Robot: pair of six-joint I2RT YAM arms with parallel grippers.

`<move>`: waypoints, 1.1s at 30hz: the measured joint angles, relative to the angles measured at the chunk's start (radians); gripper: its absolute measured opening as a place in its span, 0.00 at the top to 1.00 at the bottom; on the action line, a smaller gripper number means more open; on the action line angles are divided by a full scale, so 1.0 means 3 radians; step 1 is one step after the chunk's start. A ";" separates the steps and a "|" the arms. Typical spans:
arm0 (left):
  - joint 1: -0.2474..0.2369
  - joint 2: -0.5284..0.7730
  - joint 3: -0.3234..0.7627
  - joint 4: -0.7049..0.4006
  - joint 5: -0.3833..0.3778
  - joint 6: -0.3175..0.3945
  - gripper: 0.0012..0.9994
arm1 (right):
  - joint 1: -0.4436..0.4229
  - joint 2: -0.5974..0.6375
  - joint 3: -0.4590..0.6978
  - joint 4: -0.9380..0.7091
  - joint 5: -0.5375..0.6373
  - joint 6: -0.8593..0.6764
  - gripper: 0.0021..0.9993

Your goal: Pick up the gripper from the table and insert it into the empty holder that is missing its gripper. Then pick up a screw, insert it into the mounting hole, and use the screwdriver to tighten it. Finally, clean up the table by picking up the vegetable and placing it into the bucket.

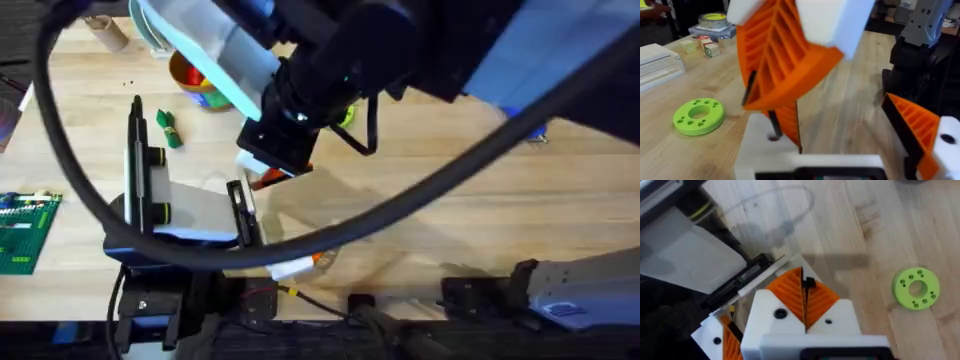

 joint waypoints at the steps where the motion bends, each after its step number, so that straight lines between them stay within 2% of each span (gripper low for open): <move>1: 0.0000 0.0000 0.0000 0.0000 0.0000 0.0000 0.01 | 0.0003 0.0003 0.0000 0.0000 0.0026 0.0000 0.99; 13: 0.0000 0.0000 0.0000 0.0000 0.0000 0.0000 0.01 | 0.0000 0.0038 0.0001 0.0010 0.0162 0.0000 0.99; 33: 0.0000 0.0000 0.0000 0.0000 0.0000 0.0000 0.01 | 0.0022 0.0037 -0.0063 0.0032 0.0162 0.0003 0.99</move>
